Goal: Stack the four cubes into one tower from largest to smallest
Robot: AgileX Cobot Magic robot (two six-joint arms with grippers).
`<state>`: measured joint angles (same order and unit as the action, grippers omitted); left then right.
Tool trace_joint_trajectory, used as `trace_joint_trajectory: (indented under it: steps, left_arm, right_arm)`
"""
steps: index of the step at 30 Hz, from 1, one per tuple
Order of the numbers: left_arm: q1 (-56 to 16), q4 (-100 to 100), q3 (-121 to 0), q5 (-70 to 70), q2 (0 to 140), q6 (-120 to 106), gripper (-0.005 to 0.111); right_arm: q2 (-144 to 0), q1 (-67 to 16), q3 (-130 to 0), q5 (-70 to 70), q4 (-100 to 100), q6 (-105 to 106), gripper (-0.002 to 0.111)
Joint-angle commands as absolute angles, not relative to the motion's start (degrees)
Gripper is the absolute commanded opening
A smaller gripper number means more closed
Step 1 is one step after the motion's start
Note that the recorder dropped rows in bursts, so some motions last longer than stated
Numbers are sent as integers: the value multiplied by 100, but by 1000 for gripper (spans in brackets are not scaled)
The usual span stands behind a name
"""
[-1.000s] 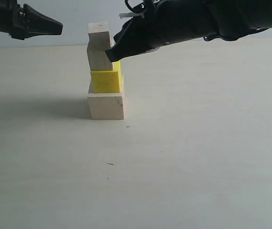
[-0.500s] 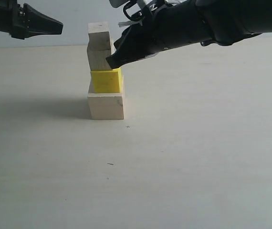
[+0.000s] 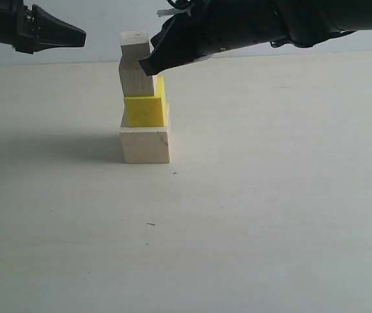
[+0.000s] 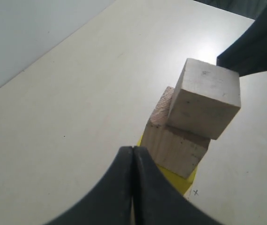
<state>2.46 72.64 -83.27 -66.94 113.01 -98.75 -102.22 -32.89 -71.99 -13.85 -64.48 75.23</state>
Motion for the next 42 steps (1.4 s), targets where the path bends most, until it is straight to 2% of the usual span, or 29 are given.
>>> trace_joint_trajectory:
  steps: [1, 12, 20, 30, 42]
  left_arm:
    - [257, 7335, -8323, -6776, 11221, -9830, 0]
    - [257, 7335, -8323, -6776, 11221, -9830, 0]
    - [257, 7335, -8309, -6786, 11234, -9739, 0]
    - [-399, 7201, -7915, -6241, 11368, -9808, 0]
    - [-409, 7058, -7869, -6520, 11404, -9654, 0]
  right_arm:
    - [-10395, -3266, -7237, -1509, -6428, 7386, 0]
    - [-10438, -3266, -7237, -1687, -6226, 7311, 0]
    - [-10328, -3266, -7237, -1478, -5290, 6519, 0]
    - [-10338, -2951, -7237, -1360, -4881, 5652, 0]
    - [-10601, -2951, -7237, -1635, -4932, 5634, 0]
